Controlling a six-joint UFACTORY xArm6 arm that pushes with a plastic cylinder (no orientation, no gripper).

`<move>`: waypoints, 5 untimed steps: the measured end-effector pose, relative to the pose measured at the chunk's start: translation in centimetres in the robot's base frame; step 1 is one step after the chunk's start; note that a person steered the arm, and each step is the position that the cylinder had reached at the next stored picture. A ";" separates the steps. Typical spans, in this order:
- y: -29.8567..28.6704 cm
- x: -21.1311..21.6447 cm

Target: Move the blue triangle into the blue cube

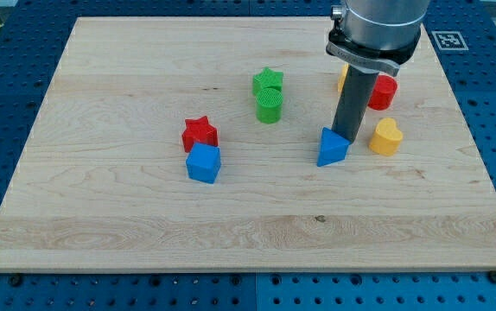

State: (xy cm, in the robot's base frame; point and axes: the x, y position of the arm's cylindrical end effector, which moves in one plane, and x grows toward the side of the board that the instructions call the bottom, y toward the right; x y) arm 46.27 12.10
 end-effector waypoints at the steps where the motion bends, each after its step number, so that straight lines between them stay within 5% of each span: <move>1: 0.0 1.2; 5: -2.5 5.8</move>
State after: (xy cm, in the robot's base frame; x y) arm 52.11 9.62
